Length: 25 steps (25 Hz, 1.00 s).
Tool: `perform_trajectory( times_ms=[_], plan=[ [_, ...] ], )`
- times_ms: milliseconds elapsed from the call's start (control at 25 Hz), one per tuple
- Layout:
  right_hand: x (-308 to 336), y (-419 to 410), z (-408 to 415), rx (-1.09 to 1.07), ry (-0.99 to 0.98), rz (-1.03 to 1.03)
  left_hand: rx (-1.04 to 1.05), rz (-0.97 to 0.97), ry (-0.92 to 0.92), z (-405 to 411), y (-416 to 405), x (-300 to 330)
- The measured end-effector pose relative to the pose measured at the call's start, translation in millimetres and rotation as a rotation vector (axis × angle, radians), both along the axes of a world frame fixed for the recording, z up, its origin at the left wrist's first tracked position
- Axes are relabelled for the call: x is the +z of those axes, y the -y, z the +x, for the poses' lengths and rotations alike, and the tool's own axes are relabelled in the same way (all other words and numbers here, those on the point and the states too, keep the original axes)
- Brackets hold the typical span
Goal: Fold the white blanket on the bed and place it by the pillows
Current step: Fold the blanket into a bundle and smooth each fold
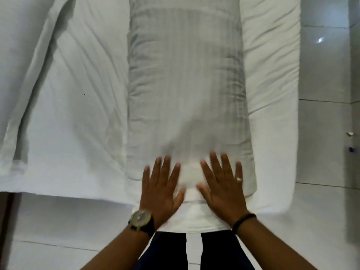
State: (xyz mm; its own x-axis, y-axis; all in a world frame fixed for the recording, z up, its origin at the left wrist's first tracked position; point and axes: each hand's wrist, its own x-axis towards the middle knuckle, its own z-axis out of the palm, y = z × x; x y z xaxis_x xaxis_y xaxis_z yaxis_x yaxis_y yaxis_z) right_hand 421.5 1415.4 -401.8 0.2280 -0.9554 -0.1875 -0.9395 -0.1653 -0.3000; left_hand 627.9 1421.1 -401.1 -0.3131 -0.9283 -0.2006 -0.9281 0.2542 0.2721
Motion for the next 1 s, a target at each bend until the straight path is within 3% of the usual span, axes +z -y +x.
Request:
perform_trajectory(
  times_ms=[120, 200, 320, 400, 480, 560, 640, 720, 840, 920, 1000],
  plan=[
    [-18, -45, -59, -0.285, 0.017, 0.173, 0.006, 0.028, 0.024, 33, -59, -6],
    [-4, -32, -59, -0.435, 0.121, 0.197, 0.058, -0.001, -0.069, 17, -39, 16],
    [24, 27, 1, -0.302, 0.254, 0.032, 0.101, -0.06, -0.12, -22, 44, 32],
    [19, 46, 20, -0.121, 0.159, -0.018, 0.046, -0.073, -0.051, -21, 77, 21],
    [0, 38, 0, -0.14, 0.033, 0.043, -0.002, -0.047, 0.01, 7, 71, -1],
    [-16, 28, -41, -0.444, 0.077, 0.202, 0.094, -0.057, 0.017, 52, 57, -23],
    [-6, 38, -56, -0.743, 0.229, 0.326, 0.383, 0.007, -0.083, 77, 56, -25],
    [13, 73, -27, -0.577, 0.288, 0.154, 0.431, -0.057, -0.166, 63, 80, -16],
    [5, 135, 20, -0.088, 0.12, -0.066, -0.048, -0.209, -0.104, 28, 135, -7],
    [-7, 164, 13, -0.186, 0.013, 0.002, -0.023, -0.136, -0.011, 38, 164, -16],
    [-17, 178, -12, -0.435, 0.033, 0.165, 0.241, -0.014, -0.002, 55, 169, -27]
  ],
)
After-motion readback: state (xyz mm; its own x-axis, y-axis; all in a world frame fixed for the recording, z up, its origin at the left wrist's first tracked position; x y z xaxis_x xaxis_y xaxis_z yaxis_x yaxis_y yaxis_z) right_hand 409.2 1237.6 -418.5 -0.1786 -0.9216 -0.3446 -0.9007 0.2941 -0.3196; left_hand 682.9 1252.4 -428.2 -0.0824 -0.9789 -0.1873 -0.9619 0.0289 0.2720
